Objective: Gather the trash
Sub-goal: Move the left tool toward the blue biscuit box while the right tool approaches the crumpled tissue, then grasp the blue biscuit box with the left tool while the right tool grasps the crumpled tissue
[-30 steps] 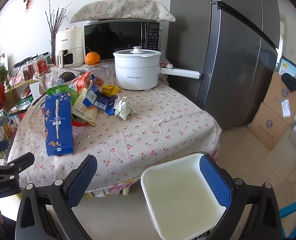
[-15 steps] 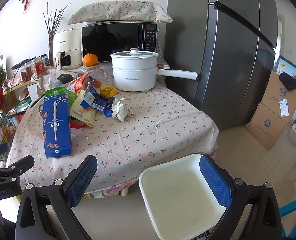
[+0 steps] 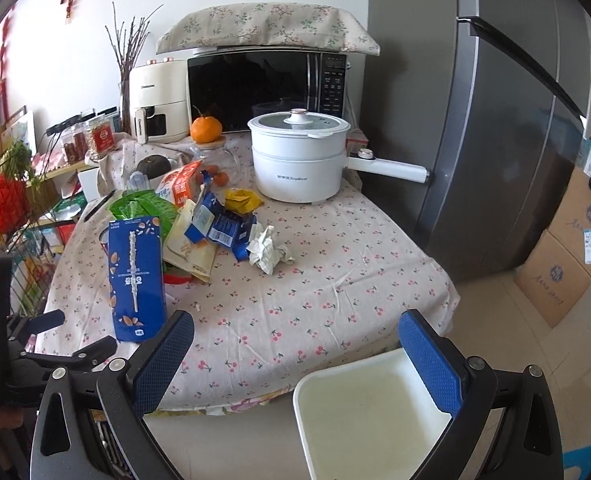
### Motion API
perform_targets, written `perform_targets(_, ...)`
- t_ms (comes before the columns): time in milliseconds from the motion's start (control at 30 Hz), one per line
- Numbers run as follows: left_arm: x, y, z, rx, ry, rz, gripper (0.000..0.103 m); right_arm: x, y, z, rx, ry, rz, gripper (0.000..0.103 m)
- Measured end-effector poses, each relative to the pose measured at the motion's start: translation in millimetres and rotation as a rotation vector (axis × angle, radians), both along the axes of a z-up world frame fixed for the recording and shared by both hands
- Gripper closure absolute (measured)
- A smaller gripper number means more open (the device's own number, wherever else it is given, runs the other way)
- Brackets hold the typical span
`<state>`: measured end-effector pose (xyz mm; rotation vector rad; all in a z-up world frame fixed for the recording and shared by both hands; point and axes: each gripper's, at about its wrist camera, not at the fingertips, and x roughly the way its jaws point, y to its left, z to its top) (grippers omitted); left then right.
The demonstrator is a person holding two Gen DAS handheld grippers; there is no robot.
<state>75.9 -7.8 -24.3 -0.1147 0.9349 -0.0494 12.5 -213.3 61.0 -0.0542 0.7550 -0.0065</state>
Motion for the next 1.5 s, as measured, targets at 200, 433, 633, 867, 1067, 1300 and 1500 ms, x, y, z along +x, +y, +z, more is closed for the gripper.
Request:
perform_targets(200, 48.6, -7.1, -25.3, 0.012, 0.069, 0.090, 0.000, 39.7, -1.0, -37.5, -0.001, 0.057, 0.015, 0.000)
perform_targets(433, 82.0, -17.4, -49.3, 0.087, 0.076, 0.175, 0.000, 74.7, -17.9, -61.0, -0.062, 0.155, 0.008, 0.000)
perform_targets(633, 91.6, -12.9, -44.7, 0.087, 0.086, 0.217, 0.000, 95.3, -30.3, -64.1, -0.007, 0.183, -0.013, 0.000)
perform_targets(867, 101.2, -1.3, -50.7, 0.094, 0.111, 0.215, 0.000, 107.5, -39.6, -65.5, 0.077, 0.203, -0.075, 0.000)
perform_targets(1067, 100.0, -6.5, -59.6, 0.091, 0.131, 0.188, 0.000, 106.2, -33.6, -66.3, 0.068, 0.208, -0.066, 0.000)
perform_targets(1300, 92.7, 0.0, -43.5, -0.012, 0.129, 0.100, 0.011, 120.5, -33.4, -74.6, 0.067, 0.240, -0.079, 0.000)
perform_targets(1500, 76.5, 14.2, -0.9, -0.036, 0.048, 0.025, 0.012, 161.2, -30.2, -104.3, 0.193, 0.357, -0.042, 0.000)
